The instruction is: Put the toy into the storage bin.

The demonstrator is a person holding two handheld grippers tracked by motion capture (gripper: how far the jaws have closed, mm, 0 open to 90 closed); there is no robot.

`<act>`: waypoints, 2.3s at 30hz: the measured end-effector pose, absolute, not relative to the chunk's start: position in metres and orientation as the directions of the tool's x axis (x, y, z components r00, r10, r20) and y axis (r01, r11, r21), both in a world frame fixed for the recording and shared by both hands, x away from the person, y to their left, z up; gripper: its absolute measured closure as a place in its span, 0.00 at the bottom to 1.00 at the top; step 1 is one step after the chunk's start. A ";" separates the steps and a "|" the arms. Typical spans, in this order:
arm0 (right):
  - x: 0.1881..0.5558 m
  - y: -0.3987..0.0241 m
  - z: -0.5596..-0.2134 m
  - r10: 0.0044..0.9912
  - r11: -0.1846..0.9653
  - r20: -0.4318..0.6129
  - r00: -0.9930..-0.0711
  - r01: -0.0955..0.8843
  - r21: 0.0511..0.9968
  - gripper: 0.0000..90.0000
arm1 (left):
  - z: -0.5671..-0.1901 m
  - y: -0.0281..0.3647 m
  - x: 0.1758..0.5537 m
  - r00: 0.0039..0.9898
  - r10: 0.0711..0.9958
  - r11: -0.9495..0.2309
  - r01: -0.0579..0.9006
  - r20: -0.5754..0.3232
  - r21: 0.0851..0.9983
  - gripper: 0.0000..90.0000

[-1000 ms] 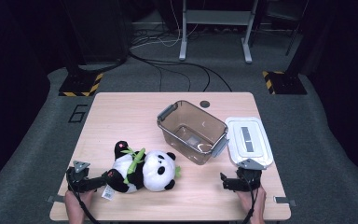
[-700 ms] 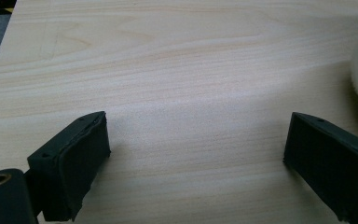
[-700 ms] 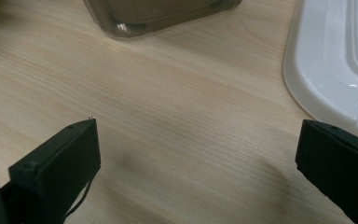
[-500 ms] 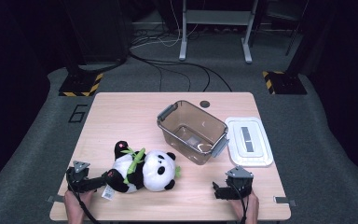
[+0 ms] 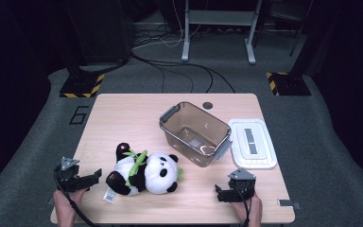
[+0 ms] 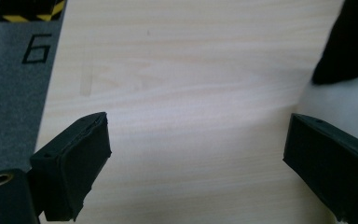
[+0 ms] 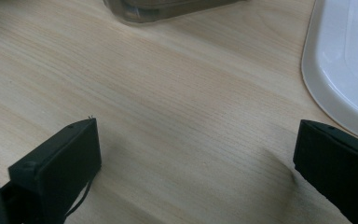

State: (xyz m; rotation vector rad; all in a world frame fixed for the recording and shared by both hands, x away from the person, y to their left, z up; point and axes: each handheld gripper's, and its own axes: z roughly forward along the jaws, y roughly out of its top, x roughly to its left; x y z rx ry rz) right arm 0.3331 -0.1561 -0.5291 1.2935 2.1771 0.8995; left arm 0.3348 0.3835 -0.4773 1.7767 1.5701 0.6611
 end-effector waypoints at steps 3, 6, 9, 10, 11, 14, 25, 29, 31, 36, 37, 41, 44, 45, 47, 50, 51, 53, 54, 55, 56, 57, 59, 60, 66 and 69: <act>0.333 -0.156 -0.529 0.888 0.345 -0.047 -0.457 0.595 0.726 0.00 | -0.459 0.377 0.333 0.171 0.983 -0.061 0.622 -0.060 0.780 0.08; 0.334 -0.157 -0.529 0.889 0.345 -0.048 -0.456 0.596 0.725 0.00 | -0.441 0.368 0.333 0.188 0.980 -0.066 0.602 -0.061 0.796 0.08; 0.334 -0.157 -0.529 0.889 0.345 -0.049 -0.455 0.596 0.725 0.00 | -0.425 0.357 0.331 0.213 0.976 -0.083 0.580 -0.052 0.810 0.06; 0.334 -0.157 -0.529 0.890 0.344 -0.048 -0.454 0.597 0.725 0.00 | -0.420 0.353 0.330 0.228 0.972 -0.093 0.577 -0.051 0.811 0.06; 0.334 -0.157 -0.529 0.890 0.341 -0.043 -0.454 0.600 0.724 0.00 | -0.416 0.350 0.329 0.235 0.971 -0.099 0.573 -0.048 0.814 0.06; 0.334 -0.157 -0.529 0.892 0.336 -0.039 -0.451 0.602 0.724 0.00 | -0.405 0.339 0.327 0.266 0.963 -0.124 0.555 -0.035 0.822 0.04; 0.334 -0.157 -0.529 0.892 0.332 -0.035 -0.450 0.603 0.725 0.01 | -0.387 0.291 0.333 0.377 0.926 -0.195 0.554 -0.035 0.809 0.00; 0.334 -0.157 -0.529 0.895 0.327 -0.035 -0.444 0.602 0.729 0.01 | -0.389 0.272 0.335 0.420 0.907 -0.234 0.552 -0.025 0.800 0.00; 0.334 -0.157 -0.529 0.893 0.329 -0.033 -0.448 0.603 0.727 0.01 | -0.390 0.263 0.337 0.438 0.899 -0.252 0.557 -0.022 0.791 0.00; 0.334 -0.157 -0.529 0.894 0.327 -0.032 -0.446 0.603 0.728 0.01 | -0.399 0.243 0.338 0.476 0.880 -0.288 0.561 -0.018 0.776 0.03; 0.334 -0.157 -0.529 0.893 0.327 -0.028 -0.449 0.604 0.727 0.01 | -0.400 0.240 0.339 0.487 0.873 -0.306 0.561 -0.007 0.769 0.07; 0.334 -0.158 -0.529 0.891 0.328 -0.023 -0.454 0.607 0.724 0.01 | -0.408 0.231 0.342 0.494 0.870 -0.330 0.577 0.004 0.747 0.18; 0.334 -0.157 -0.529 0.890 0.328 -0.024 -0.455 0.604 0.726 0.01 | -0.415 0.227 0.345 0.487 0.874 -0.339 0.596 0.008 0.728 0.24; 0.334 -0.158 -0.529 0.890 0.331 -0.027 -0.455 0.603 0.726 0.01 | -0.416 0.226 0.345 0.477 0.879 -0.338 0.605 0.011 0.721 0.26; 0.334 -0.157 -0.529 0.892 0.328 -0.028 -0.451 0.605 0.726 0.01 | -0.421 0.226 0.348 0.453 0.891 -0.331 0.618 0.021 0.713 0.30; 0.334 -0.157 -0.529 0.891 0.328 -0.027 -0.452 0.603 0.727 0.01 | -0.425 0.226 0.350 0.430 0.902 -0.328 0.627 0.036 0.706 0.38; 0.334 -0.157 -0.529 0.891 0.328 -0.026 -0.452 0.604 0.727 0.01 | -0.427 0.225 0.350 0.422 0.905 -0.328 0.623 0.047 0.710 0.43; 0.334 -0.157 -0.529 0.891 0.329 -0.027 -0.453 0.604 0.726 0.01 | -0.429 0.225 0.350 0.413 0.909 -0.327 0.617 0.059 0.716 0.49; 0.334 -0.157 -0.529 0.891 0.328 -0.027 -0.452 0.604 0.726 0.01 | -0.430 0.225 0.349 0.414 0.908 -0.331 0.616 0.063 0.715 0.51; 0.334 -0.157 -0.530 0.892 0.327 -0.026 -0.452 0.604 0.727 0.01 | -0.431 0.224 0.349 0.413 0.908 -0.336 0.616 0.071 0.712 0.55; 0.334 -0.158 -0.529 0.890 0.330 -0.024 -0.456 0.604 0.726 0.01 | -0.433 0.223 0.349 0.419 0.904 -0.352 0.615 0.085 0.706 0.58; 0.334 -0.157 -0.529 0.892 0.327 -0.025 -0.451 0.605 0.726 0.01 | -0.434 0.222 0.348 0.422 0.902 -0.357 0.616 0.089 0.702 0.60; 0.334 -0.157 -0.530 0.892 0.328 -0.027 -0.452 0.604 0.727 0.01 | -0.436 0.220 0.348 0.427 0.898 -0.370 0.609 0.102 0.701 0.67; 0.334 -0.157 -0.529 0.892 0.328 -0.027 -0.451 0.604 0.727 0.01 | -0.436 0.220 0.348 0.430 0.897 -0.375 0.609 0.107 0.699 0.69; 0.334 -0.158 -0.529 0.891 0.327 -0.023 -0.454 0.605 0.726 0.01 | -0.442 0.223 0.345 0.418 0.903 -0.352 0.587 0.100 0.729 0.80; 0.334 -0.158 -0.529 0.892 0.327 -0.025 -0.451 0.606 0.725 0.01 | -0.441 0.226 0.342 0.423 0.902 -0.343 0.576 0.089 0.742 0.81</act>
